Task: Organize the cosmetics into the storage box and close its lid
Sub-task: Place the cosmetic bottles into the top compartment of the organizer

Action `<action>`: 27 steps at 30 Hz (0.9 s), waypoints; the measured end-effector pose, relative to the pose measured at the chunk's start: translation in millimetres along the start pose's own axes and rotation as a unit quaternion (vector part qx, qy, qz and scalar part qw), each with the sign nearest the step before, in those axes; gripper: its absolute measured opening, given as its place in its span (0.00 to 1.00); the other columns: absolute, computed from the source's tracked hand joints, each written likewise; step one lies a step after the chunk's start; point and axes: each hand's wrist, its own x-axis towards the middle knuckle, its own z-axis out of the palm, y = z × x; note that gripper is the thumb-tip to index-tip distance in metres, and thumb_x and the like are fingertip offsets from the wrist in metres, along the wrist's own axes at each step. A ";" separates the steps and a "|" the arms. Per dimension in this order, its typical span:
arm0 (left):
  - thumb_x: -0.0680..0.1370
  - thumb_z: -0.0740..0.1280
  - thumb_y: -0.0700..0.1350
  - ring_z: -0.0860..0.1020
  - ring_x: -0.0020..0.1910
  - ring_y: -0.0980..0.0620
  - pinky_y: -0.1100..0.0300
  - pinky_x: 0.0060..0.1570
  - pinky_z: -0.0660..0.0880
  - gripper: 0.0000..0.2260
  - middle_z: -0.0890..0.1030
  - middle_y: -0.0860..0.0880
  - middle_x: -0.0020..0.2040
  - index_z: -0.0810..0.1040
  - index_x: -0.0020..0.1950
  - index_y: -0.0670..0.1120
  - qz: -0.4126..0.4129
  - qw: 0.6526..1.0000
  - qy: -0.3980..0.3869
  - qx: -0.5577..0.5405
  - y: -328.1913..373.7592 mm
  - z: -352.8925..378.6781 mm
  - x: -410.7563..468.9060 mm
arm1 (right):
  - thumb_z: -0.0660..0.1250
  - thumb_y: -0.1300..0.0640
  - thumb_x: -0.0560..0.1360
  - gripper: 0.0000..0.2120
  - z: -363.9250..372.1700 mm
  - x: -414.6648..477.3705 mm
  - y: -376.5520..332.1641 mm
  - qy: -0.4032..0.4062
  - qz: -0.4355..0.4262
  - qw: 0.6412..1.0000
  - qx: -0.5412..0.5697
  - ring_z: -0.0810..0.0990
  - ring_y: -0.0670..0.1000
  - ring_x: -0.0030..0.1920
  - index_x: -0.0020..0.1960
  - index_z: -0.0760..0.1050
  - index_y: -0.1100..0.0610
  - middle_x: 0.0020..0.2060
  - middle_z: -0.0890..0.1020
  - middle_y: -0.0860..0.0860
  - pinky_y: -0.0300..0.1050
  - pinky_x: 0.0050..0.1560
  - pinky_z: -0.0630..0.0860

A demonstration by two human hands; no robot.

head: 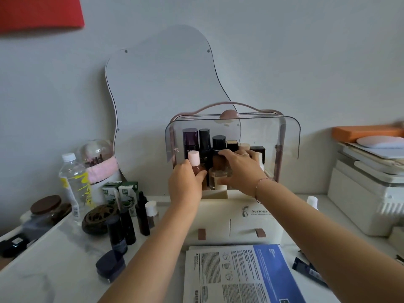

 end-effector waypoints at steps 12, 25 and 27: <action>0.76 0.69 0.50 0.78 0.49 0.43 0.58 0.39 0.66 0.15 0.79 0.42 0.50 0.75 0.54 0.40 0.007 0.999 -0.027 0.043 4.3 -5.0 2.4 | 0.72 0.42 0.65 0.30 3.0 9.3 -5.3 0.021 0.001 1.000 -0.003 0.75 0.52 0.53 0.63 0.66 0.48 0.45 0.80 0.47 0.47 0.67 0.51; 0.75 0.69 0.52 0.74 0.59 0.44 0.53 0.55 0.72 0.25 0.74 0.42 0.61 0.69 0.66 0.40 0.047 0.998 -0.032 0.037 -1.5 -4.3 -7.2 | 0.71 0.55 0.71 0.25 -13.5 -64.4 19.6 0.191 0.074 0.970 0.134 0.71 0.53 0.63 0.65 0.69 0.53 0.63 0.73 0.51 0.39 0.59 0.65; 0.74 0.70 0.52 0.71 0.64 0.43 0.53 0.60 0.72 0.32 0.69 0.41 0.68 0.63 0.72 0.40 0.064 0.997 0.002 0.032 2.9 -3.3 -17.1 | 0.70 0.58 0.72 0.27 -12.5 -71.8 25.8 0.167 0.139 0.962 0.166 0.71 0.53 0.63 0.69 0.65 0.56 0.66 0.69 0.52 0.38 0.58 0.65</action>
